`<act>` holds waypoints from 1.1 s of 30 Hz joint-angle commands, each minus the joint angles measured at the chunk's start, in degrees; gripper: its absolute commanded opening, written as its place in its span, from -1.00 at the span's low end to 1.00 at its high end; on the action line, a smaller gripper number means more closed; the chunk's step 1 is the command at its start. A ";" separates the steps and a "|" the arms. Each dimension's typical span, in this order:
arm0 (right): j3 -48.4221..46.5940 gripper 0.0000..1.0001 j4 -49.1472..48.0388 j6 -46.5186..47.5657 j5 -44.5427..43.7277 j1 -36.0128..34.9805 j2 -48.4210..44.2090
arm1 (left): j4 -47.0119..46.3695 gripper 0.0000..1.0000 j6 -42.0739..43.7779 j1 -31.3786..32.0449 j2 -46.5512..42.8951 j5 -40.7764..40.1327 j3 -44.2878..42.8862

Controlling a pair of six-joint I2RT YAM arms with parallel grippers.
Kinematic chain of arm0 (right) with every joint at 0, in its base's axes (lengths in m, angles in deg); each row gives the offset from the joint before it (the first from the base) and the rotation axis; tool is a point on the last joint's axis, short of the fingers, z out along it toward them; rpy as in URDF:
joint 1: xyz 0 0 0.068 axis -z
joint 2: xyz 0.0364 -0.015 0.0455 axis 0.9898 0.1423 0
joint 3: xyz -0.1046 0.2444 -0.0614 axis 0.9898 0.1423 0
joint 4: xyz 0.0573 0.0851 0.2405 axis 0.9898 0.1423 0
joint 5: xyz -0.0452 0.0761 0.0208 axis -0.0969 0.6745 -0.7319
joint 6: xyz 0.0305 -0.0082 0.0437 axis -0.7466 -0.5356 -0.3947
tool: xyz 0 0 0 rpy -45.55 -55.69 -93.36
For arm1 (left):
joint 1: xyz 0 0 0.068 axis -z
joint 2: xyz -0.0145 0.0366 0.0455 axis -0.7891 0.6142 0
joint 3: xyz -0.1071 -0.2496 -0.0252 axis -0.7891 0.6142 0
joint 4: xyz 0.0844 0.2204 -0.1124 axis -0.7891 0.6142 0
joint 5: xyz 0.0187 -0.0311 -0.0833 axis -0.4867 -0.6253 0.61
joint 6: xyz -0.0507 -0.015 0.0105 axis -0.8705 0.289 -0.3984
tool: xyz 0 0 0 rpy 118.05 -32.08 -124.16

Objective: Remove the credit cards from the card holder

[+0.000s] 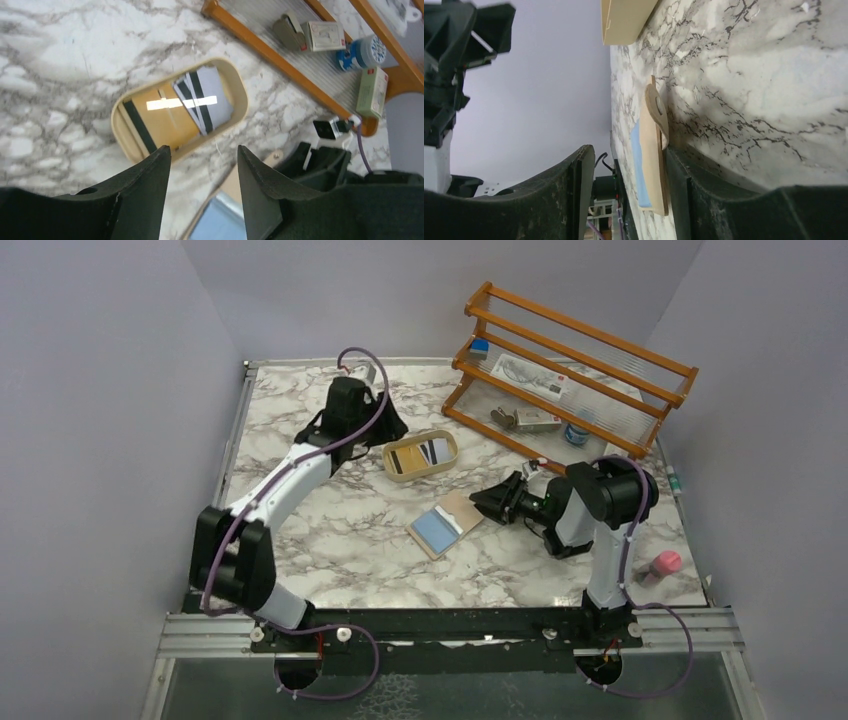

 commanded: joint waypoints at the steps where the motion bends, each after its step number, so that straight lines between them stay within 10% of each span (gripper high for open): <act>1: 1.71 0.12 -11.55 5.05 2.79 0.44 -1.58 | -1.45 0.07 -2.31 1.57 -14.52 0.58 14.21; 12: 5.35 -0.11 -6.36 9.66 5.25 0.30 -4.66 | -13.32 0.05 -12.02 11.90 -26.98 -3.42 44.22; 33: 0.39 -0.16 22.52 18.93 -0.68 -3.52 -12.39 | -16.91 0.02 -12.09 12.09 -28.52 -4.59 48.12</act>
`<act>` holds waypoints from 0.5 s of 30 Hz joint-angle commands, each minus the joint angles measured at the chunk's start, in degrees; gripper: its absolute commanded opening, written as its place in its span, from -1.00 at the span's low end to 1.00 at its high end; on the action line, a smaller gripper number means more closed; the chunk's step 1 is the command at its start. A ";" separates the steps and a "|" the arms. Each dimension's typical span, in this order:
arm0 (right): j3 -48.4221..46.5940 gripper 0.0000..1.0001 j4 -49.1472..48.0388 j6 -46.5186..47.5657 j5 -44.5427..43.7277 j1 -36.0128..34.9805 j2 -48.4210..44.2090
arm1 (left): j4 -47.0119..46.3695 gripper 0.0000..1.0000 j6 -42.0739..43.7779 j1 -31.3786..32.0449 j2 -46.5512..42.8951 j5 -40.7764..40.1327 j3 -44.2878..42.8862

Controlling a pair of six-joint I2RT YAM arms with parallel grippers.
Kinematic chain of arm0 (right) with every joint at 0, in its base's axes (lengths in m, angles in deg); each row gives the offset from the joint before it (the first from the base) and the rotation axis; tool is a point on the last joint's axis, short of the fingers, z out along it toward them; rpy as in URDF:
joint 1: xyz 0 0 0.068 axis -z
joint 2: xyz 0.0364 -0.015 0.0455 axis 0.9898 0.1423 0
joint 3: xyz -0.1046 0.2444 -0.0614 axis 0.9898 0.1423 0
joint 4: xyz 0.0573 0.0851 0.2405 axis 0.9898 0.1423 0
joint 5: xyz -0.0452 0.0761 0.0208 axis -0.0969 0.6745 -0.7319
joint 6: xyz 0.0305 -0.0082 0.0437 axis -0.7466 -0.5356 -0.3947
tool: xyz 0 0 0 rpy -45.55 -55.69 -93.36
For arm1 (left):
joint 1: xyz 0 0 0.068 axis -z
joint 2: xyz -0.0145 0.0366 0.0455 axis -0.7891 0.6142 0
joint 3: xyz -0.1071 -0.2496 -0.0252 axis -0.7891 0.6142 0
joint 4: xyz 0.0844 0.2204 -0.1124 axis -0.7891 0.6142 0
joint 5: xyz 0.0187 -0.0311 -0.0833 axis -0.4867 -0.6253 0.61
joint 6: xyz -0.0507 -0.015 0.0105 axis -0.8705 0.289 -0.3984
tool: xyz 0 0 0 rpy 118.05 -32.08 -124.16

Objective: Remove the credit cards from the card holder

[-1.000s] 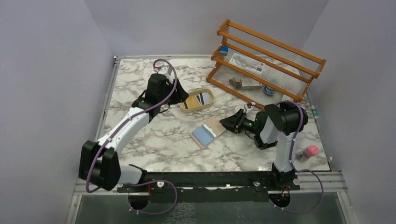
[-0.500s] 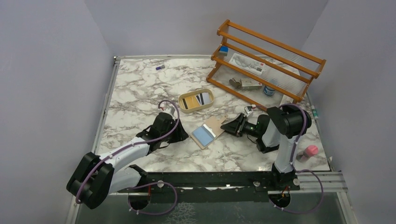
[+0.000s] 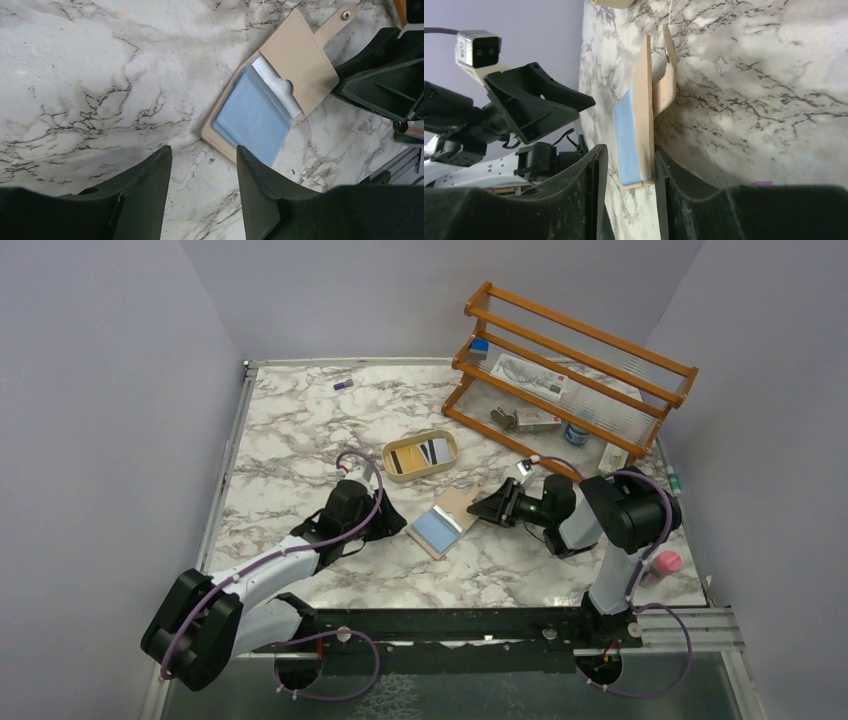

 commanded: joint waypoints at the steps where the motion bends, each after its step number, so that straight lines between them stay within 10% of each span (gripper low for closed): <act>1: -2.84 -0.23 7.78 3.07 -1.87 -1.46 0.52 | -1.70 0.03 0.53 0.15 -0.17 -0.93 0.00; 9: -4.11 -0.97 6.86 1.05 -1.44 -3.11 2.46 | -2.19 0.03 1.83 -2.71 -2.41 1.04 1.20; 15: -2.79 -0.99 1.30 -6.68 -0.85 -3.07 -0.59 | -14.96 0.05 -0.63 -7.76 -1.39 10.77 6.28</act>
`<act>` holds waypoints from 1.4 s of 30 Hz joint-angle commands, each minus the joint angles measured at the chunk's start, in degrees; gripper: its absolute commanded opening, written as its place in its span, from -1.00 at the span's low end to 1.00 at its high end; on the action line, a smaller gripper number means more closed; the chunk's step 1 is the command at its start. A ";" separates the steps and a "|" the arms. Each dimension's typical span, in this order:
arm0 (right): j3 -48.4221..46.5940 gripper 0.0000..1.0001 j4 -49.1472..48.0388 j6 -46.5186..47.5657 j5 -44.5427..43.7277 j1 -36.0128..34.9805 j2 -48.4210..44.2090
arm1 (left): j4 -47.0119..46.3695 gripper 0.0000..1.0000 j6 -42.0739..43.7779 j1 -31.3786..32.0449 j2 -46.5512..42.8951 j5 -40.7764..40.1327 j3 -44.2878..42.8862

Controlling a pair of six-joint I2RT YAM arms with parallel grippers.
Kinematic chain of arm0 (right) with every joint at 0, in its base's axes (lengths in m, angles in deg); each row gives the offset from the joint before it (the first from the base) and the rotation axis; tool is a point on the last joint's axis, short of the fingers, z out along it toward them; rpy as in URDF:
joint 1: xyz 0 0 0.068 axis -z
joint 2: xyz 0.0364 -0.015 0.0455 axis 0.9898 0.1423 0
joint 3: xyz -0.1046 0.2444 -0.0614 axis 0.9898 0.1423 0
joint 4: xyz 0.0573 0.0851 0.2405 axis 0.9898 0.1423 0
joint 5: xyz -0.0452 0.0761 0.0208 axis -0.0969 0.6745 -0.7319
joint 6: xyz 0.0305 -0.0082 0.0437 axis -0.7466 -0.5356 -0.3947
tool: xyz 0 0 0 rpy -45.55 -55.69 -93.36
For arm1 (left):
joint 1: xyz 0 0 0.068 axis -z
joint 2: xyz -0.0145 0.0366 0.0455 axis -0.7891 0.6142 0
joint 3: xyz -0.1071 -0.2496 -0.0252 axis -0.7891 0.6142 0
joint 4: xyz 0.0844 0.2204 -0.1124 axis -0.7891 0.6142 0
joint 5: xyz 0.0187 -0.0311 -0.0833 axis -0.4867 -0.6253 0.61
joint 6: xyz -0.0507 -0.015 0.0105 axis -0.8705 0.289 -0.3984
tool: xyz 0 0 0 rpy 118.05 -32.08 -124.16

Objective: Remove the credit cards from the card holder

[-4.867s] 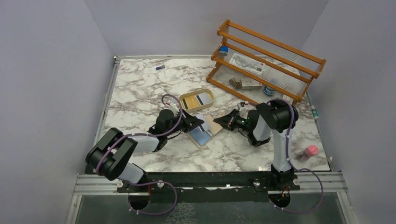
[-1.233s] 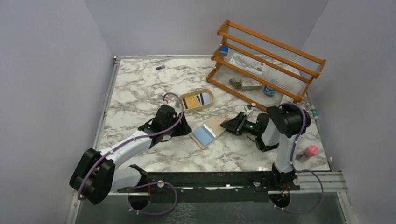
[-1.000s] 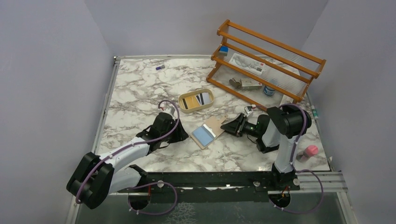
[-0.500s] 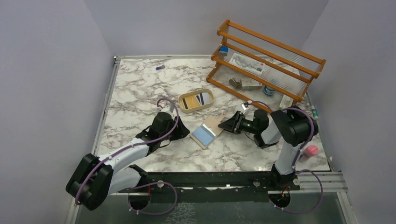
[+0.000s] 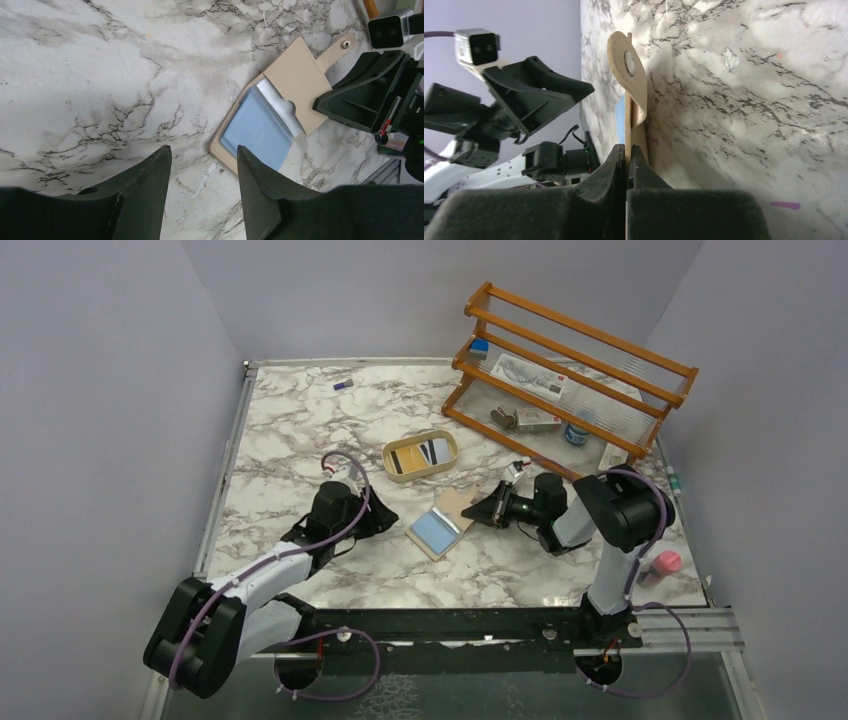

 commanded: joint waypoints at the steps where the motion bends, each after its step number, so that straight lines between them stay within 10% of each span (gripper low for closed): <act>1: 0.52 -0.99 -5.68 -6.31 0.15 -0.25 -2.69 | -12.87 0.07 -1.96 -2.73 0.52 8.63 4.37; 12: -0.88 -0.99 -35.89 -28.23 -3.68 0.39 8.50 | -39.06 0.11 -10.20 -2.77 14.37 14.90 9.43; 28: -3.09 -0.99 -27.45 -26.96 -5.00 0.30 -9.47 | -66.68 0.11 -17.65 -1.32 24.83 16.08 9.04; 34: -5.26 -0.99 -21.19 -25.94 -5.36 0.30 -16.71 | -94.20 0.08 -27.73 0.13 40.44 16.57 10.07; 42: -6.30 -0.99 -8.88 -20.28 -6.30 0.26 -26.58 | -94.91 0.04 -23.16 6.46 37.16 9.41 8.61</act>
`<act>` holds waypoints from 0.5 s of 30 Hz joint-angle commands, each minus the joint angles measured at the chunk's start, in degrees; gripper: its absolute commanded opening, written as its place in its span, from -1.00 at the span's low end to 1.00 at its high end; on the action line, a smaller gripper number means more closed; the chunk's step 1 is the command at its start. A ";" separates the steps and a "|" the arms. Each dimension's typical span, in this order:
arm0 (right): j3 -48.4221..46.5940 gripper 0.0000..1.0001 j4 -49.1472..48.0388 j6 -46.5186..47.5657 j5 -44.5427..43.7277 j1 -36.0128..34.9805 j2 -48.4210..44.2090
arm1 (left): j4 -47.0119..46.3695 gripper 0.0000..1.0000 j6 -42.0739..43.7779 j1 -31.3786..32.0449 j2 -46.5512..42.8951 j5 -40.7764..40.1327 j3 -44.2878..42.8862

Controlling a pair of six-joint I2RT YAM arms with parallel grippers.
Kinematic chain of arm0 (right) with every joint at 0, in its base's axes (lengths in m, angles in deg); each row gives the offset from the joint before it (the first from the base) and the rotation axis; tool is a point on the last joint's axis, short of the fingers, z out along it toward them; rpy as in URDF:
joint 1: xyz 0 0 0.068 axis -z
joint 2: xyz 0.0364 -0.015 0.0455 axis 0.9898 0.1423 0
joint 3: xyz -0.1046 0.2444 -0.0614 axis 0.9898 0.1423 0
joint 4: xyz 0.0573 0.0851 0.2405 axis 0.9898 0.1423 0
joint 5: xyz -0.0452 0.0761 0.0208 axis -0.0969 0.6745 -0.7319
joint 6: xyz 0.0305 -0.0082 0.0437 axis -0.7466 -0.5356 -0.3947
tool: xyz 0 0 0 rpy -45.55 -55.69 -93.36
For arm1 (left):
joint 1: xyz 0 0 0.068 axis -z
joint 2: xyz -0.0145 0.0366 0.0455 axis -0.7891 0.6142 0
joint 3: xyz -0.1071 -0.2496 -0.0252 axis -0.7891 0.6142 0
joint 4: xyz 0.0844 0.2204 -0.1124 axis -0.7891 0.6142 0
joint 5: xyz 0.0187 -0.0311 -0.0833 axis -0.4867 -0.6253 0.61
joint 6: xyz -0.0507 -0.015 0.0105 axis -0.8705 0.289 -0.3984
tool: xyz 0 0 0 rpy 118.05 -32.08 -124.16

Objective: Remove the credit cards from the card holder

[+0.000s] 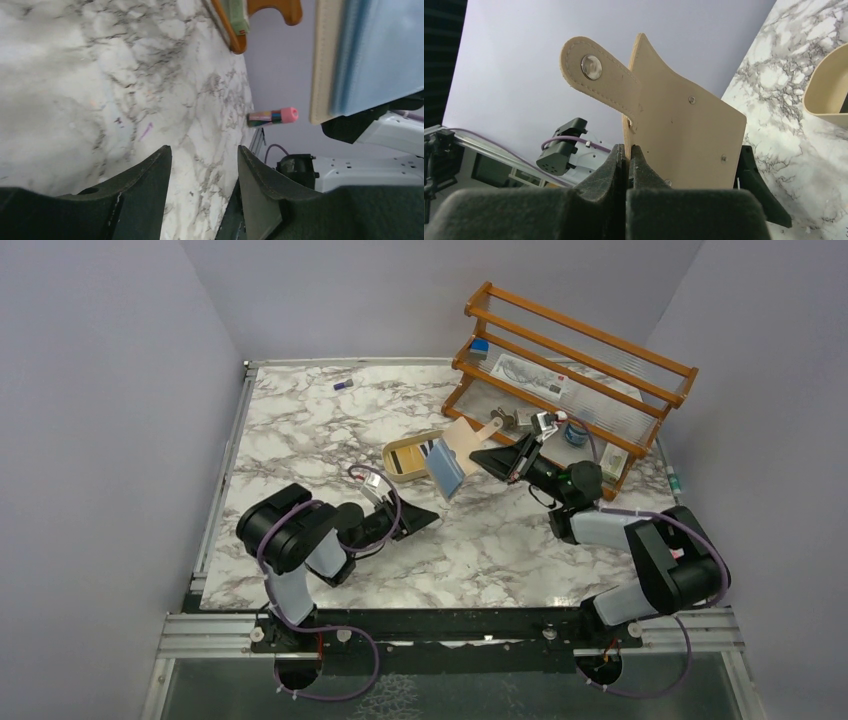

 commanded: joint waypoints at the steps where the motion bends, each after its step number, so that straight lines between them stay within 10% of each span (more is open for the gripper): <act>1: -1.53 -0.99 7.65 4.62 -2.24 0.20 -5.82 | -16.63 0.04 1.68 1.54 -7.45 -4.53 -0.13; 15: -2.65 -0.99 11.20 3.93 -1.78 0.20 -11.61 | -16.83 0.05 3.17 2.91 -13.49 -6.44 -5.44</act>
